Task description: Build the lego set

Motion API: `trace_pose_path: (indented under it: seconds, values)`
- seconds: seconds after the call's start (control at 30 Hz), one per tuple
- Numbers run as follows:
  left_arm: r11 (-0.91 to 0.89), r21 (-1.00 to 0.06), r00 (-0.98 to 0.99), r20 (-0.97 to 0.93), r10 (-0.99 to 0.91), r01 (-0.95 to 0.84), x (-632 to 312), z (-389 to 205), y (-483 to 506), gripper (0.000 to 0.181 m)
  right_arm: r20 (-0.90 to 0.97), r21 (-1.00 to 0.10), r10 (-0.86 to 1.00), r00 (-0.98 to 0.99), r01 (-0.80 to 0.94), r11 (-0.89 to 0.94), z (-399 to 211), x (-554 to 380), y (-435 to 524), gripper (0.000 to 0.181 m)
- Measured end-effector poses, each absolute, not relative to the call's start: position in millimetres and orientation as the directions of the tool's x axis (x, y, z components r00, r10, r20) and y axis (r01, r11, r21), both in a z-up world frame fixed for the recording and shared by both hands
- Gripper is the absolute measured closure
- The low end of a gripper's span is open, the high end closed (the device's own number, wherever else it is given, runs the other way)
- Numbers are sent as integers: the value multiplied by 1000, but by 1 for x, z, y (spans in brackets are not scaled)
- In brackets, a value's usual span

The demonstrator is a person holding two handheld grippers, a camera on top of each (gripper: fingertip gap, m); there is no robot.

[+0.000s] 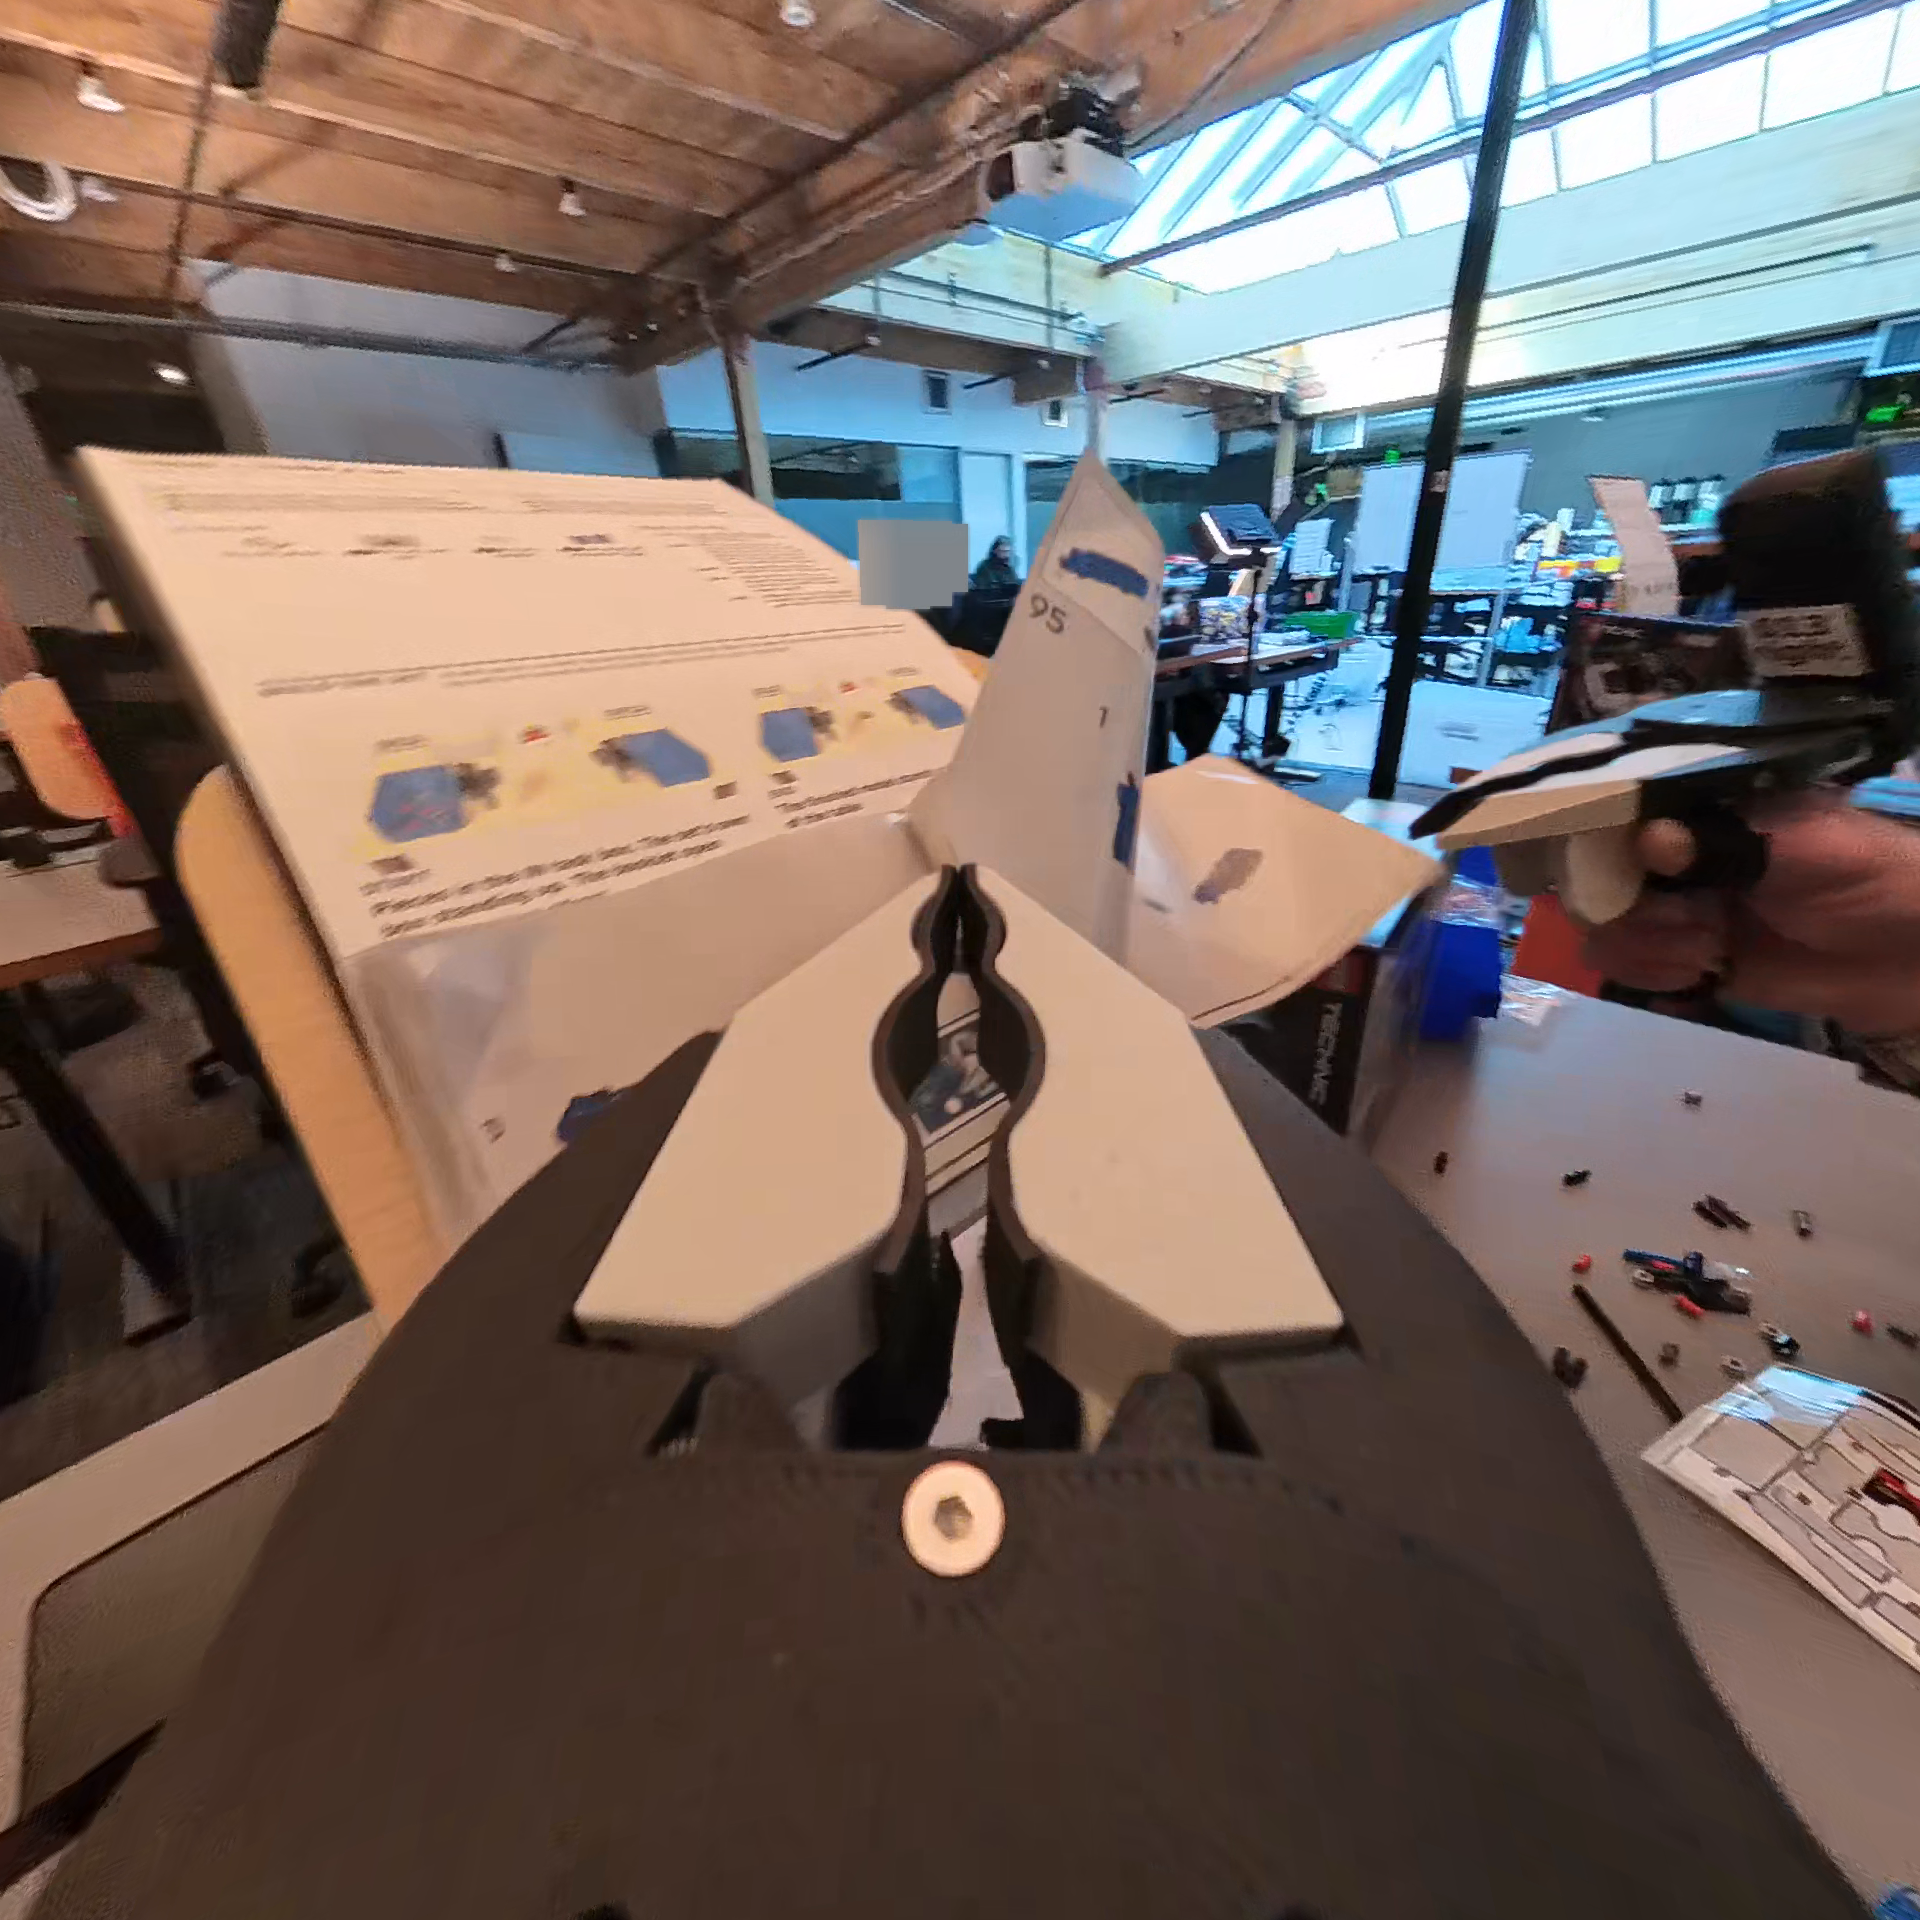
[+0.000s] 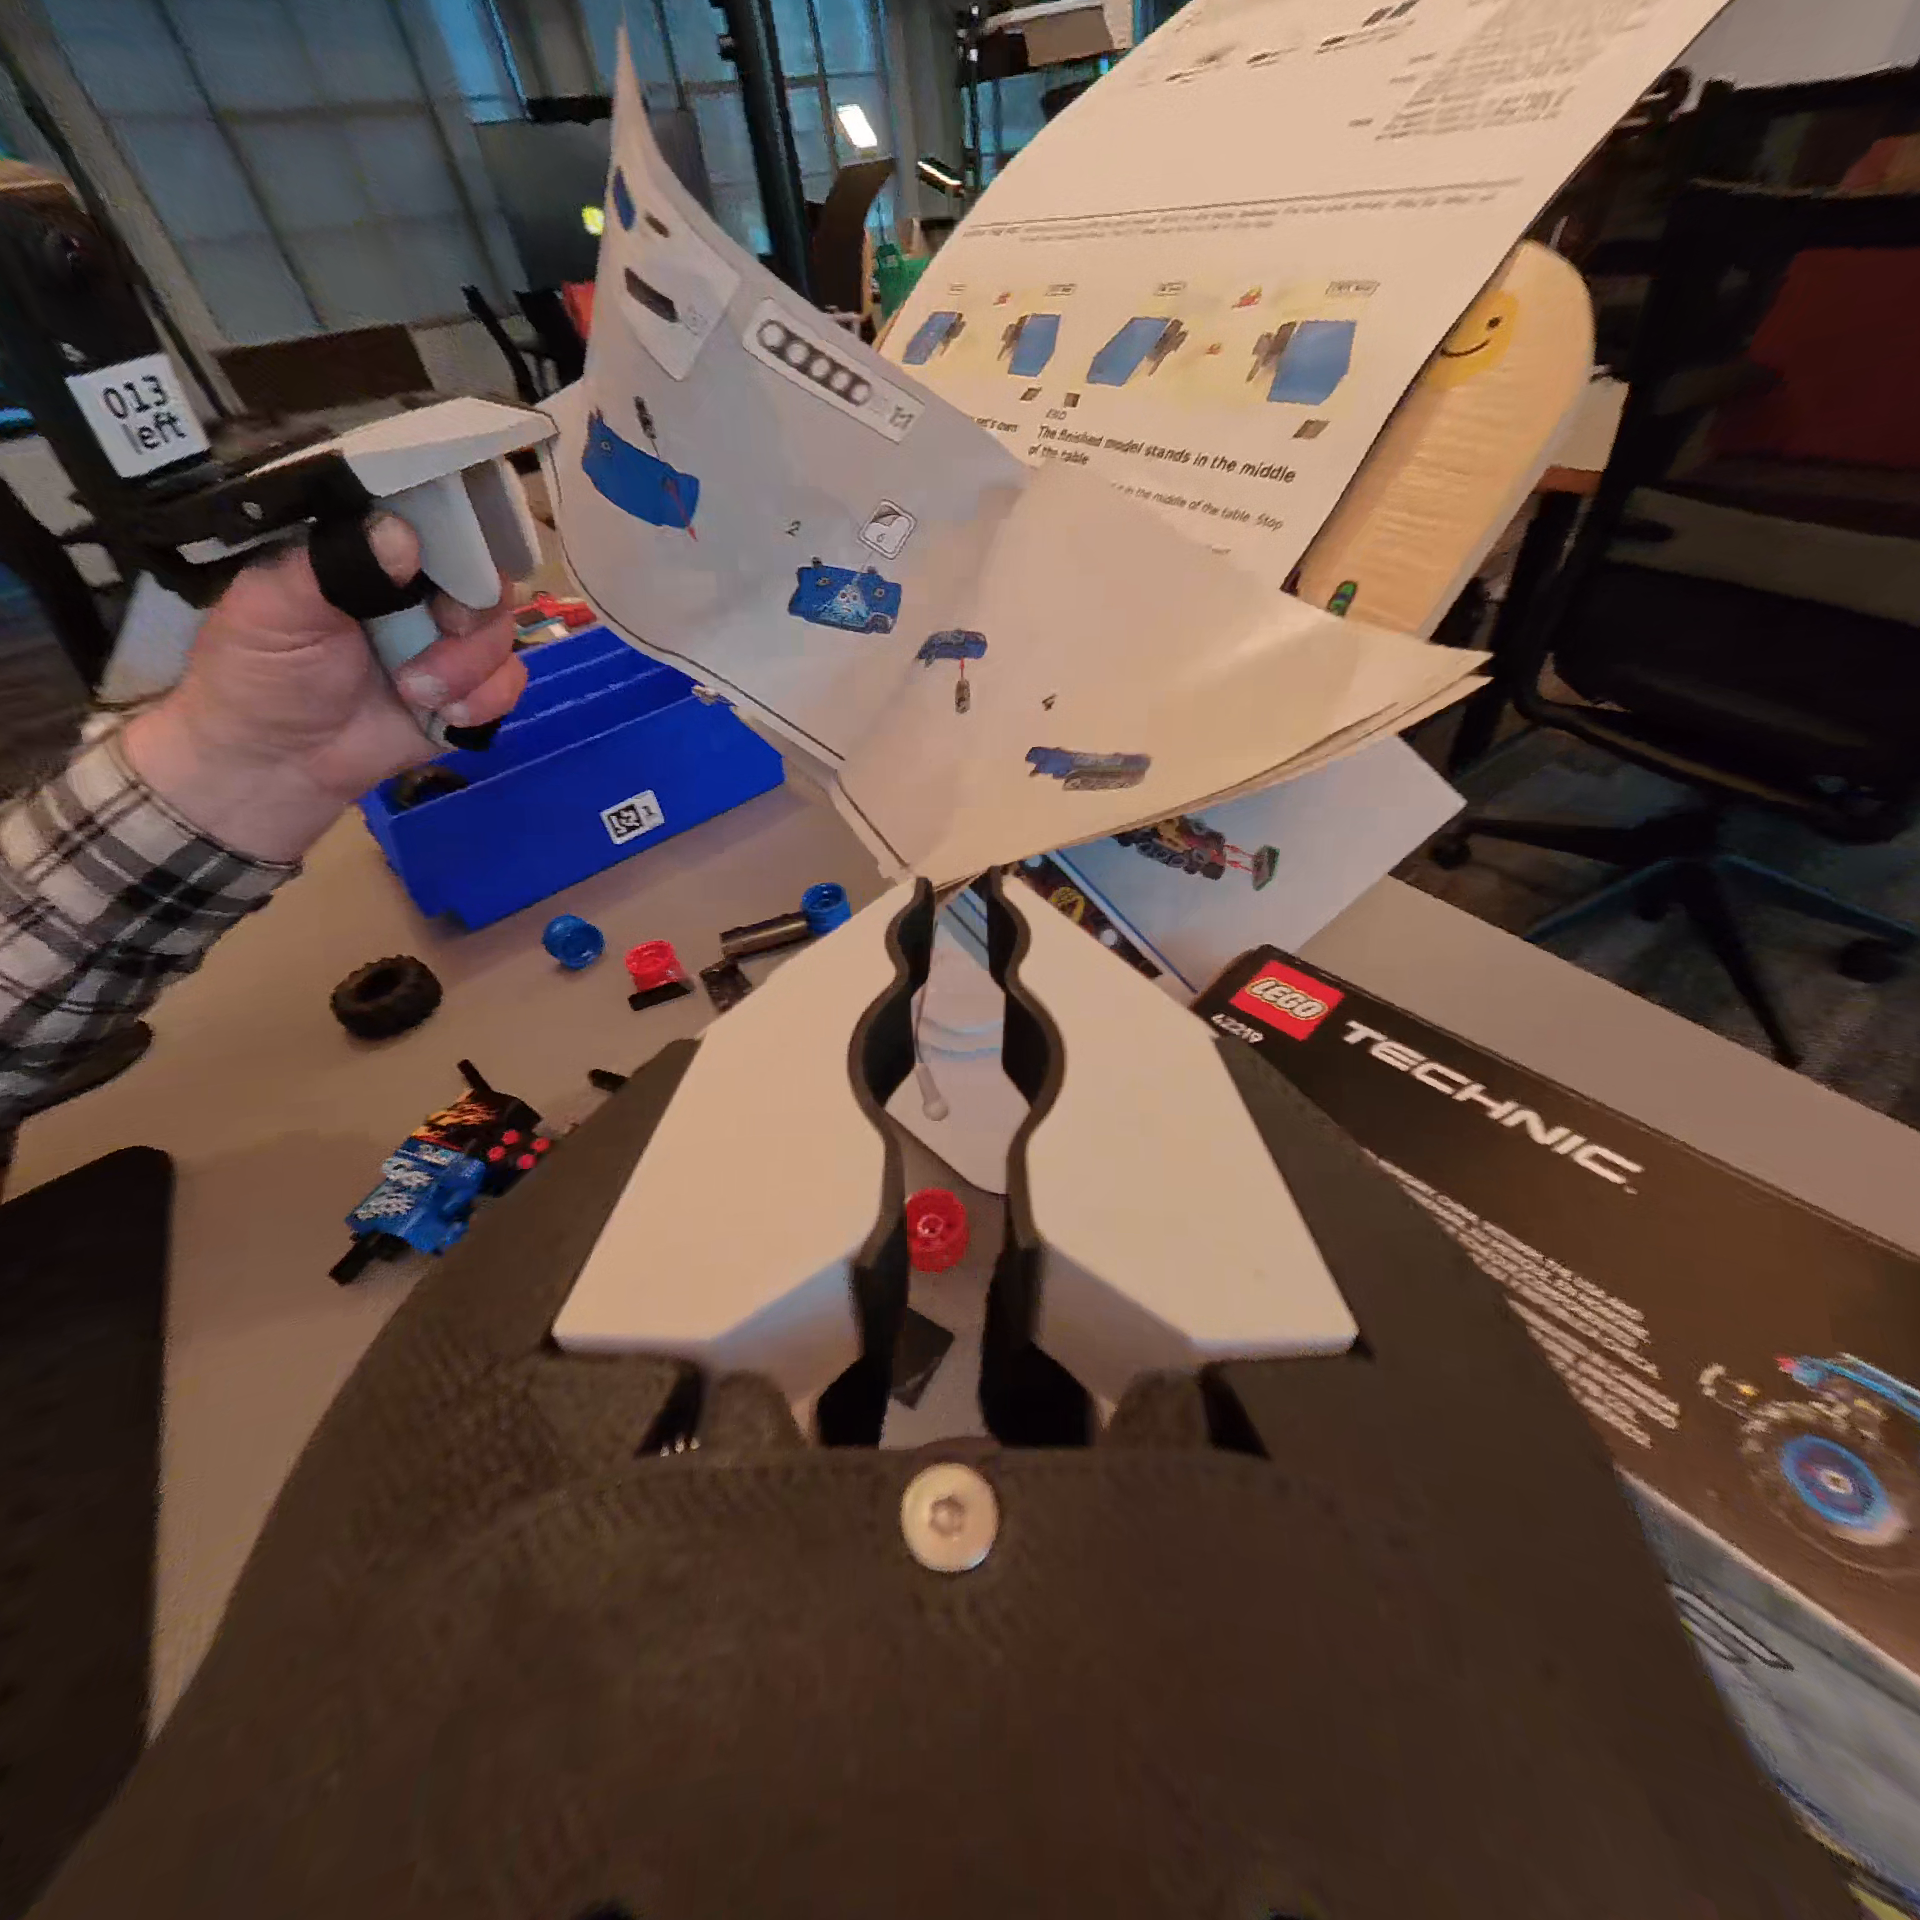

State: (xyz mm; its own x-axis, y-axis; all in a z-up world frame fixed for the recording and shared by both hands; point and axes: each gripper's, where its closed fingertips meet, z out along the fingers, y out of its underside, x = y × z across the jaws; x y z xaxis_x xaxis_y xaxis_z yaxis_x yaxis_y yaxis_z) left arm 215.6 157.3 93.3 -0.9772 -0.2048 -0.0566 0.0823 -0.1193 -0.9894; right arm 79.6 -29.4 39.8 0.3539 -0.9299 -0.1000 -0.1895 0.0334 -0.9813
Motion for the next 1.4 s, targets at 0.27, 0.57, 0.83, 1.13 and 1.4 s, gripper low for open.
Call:
trace_pose_path:
  seconds: [0.27, 0.57, 0.83, 1.13, 1.4]
  values:
    - [-160, -987, -966, 40, -257, 2, 243, 78, 182, 181, 97, -984, -948, 304, -116, -138, 60, 77, -17, 158]
    - [-89, -995, -931, 68, -358, -38, 271, 48, 194, 181, 310, -901, -815, 490, -122, -416, 35, 115, 71, 155]
    - [4, -998, -933, 50, -357, -55, 292, 13, 197, 181, 432, -778, -640, 636, -96, -620, -4, 183, 167, 162]
    - [65, -994, -962, 66, -263, -85, 299, -5, 195, 181, 552, -645, -577, 602, -129, -753, -36, 262, 201, 160]
    - [139, -986, -981, 68, -183, -94, 303, -16, 194, 181, 723, -449, -426, 544, -100, -888, -62, 291, 214, 179]
